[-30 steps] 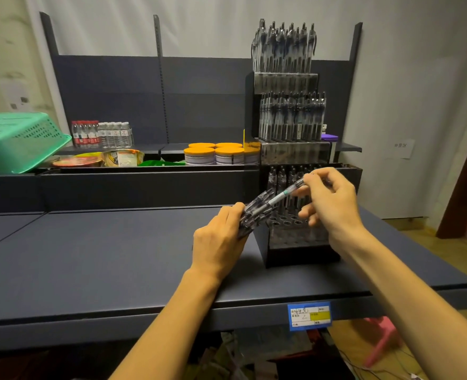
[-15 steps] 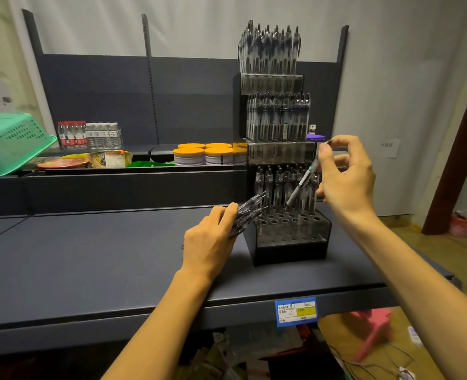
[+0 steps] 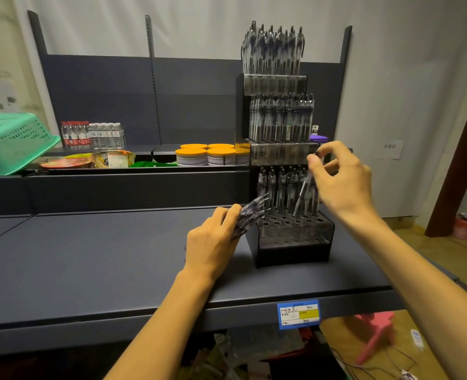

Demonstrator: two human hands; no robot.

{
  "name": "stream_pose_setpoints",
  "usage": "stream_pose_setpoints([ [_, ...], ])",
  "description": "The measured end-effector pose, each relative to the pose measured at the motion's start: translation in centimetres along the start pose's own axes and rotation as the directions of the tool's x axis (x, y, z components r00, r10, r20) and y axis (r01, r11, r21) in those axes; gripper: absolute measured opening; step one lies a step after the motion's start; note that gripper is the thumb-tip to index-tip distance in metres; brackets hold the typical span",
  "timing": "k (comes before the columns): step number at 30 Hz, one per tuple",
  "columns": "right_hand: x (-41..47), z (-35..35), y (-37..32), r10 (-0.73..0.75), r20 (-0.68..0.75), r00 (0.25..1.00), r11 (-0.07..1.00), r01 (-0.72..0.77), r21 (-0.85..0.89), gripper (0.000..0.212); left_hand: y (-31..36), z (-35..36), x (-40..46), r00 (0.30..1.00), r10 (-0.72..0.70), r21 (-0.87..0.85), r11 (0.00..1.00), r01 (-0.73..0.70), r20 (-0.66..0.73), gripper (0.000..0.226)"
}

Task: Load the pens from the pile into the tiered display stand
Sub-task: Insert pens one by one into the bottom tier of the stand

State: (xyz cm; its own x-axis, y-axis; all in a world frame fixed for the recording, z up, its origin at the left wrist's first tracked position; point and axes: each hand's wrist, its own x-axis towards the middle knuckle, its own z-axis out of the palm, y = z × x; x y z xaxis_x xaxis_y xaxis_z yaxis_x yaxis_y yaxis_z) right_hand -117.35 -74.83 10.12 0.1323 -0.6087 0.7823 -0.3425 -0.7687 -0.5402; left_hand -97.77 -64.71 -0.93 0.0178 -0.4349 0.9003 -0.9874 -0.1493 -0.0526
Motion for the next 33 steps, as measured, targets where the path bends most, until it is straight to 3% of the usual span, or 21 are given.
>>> stream_pose_setpoints([
  [4,-0.3,1.1,0.2,0.059,0.146,0.987,0.994,-0.045,-0.098,0.016,0.0,0.0,0.0,1.000,0.009,-0.005,1.000,-0.009,0.017,0.048],
  [8,0.2,1.4,-0.3,0.104,0.123,0.987,0.957,-0.066,-0.281,0.022,0.1,-0.1,0.0,1.000,0.029,-0.011,1.000,-0.029,0.005,0.052],
  [11,0.0,1.7,-0.2,0.135,0.172,0.976,0.946,-0.075,-0.317,0.022,0.1,-0.2,0.0,0.999,0.036,-0.013,0.999,-0.036,-0.008,0.052],
  [16,-1.2,1.7,-0.3,0.115,0.187,0.976,0.966,-0.066,-0.249,0.033,0.0,0.0,0.0,0.999,0.041,-0.019,0.999,-0.041,-0.027,0.052],
  [22,-2.5,1.5,-2.0,0.064,0.232,0.971,0.992,-0.088,0.094,0.021,-0.2,0.1,0.0,0.999,0.029,-0.019,0.999,-0.029,-0.016,0.034],
  [28,-3.2,1.7,-3.1,0.114,0.454,0.884,0.981,-0.173,0.092,0.020,-0.3,0.0,-0.1,0.999,0.050,-0.033,0.998,-0.050,-0.016,0.038],
  [33,-3.5,2.0,-3.3,0.132,0.478,0.868,0.961,-0.231,0.154,0.018,-0.4,0.2,-0.2,0.997,0.066,-0.045,0.997,-0.067,-0.037,0.050],
])
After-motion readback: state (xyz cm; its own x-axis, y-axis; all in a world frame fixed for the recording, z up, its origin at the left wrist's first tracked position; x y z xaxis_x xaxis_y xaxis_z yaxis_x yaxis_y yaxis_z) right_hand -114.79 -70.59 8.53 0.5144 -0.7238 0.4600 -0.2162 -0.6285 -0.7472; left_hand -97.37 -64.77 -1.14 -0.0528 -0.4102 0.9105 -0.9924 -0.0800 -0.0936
